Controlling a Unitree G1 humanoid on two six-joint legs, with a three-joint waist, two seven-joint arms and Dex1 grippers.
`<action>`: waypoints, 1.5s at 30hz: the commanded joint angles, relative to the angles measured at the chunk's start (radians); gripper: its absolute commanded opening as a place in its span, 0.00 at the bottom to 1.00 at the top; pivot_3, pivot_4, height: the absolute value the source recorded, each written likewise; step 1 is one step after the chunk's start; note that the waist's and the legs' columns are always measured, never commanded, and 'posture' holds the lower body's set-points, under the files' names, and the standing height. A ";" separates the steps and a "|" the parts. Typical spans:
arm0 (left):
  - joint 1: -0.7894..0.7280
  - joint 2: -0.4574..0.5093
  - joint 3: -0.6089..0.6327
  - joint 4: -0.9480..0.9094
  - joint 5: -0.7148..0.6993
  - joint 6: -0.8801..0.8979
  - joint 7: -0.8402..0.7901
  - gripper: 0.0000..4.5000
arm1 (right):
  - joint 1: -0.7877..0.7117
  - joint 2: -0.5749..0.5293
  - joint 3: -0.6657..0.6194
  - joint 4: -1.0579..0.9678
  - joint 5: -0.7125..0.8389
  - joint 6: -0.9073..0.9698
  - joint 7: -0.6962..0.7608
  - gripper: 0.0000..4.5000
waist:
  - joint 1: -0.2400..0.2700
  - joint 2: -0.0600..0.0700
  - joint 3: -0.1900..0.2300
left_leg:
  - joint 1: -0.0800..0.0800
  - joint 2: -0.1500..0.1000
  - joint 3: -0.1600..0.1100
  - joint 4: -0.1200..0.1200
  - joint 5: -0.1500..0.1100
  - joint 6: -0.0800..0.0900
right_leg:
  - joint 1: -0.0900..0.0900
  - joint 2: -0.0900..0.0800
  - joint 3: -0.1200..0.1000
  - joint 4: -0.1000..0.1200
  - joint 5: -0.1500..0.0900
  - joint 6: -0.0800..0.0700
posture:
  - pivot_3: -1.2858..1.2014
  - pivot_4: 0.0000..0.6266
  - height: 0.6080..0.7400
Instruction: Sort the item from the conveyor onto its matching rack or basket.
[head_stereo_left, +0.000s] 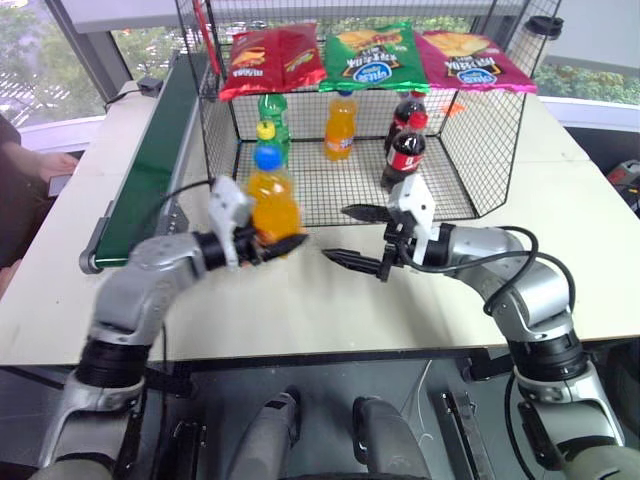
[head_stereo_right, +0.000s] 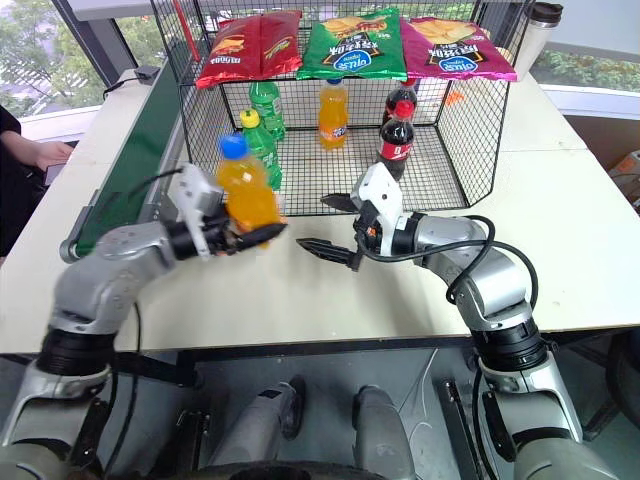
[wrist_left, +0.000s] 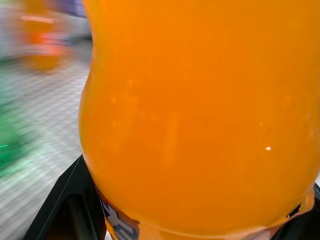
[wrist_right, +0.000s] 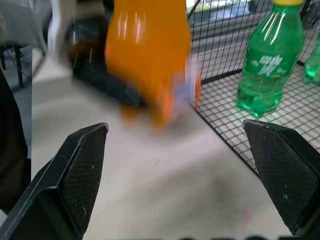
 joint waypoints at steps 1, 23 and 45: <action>-0.052 -0.026 -0.046 0.038 0.063 -0.109 -0.068 0.67 | -0.014 -0.001 -0.015 -0.030 0.009 -0.003 -0.003 1.00 | -0.004 0.000 0.000 | 0.000 0.000 0.000 0.000 0.000 0.000 | 0.000 0.000 0.000 0.000 0.000 0.000 | 0.52 0.24 0.98; -0.037 -0.112 -0.112 0.069 0.178 -0.188 -0.172 0.67 | -0.050 0.012 -0.018 -0.076 0.060 0.050 -0.005 0.72 | -0.002 0.000 0.000 | 0.000 0.000 -0.001 0.001 0.000 0.001 | 0.000 0.000 0.000 0.002 0.000 0.001 | 0.52 0.24 0.98; -0.001 -0.109 -0.095 0.062 0.253 -0.169 -0.061 0.99 | -0.080 0.042 -0.019 -0.048 0.024 0.037 -0.072 0.48 | -0.005 0.000 0.000 | 0.001 0.000 0.000 0.002 0.001 0.002 | 0.000 0.001 0.000 0.003 0.001 0.002 | 0.52 0.24 0.98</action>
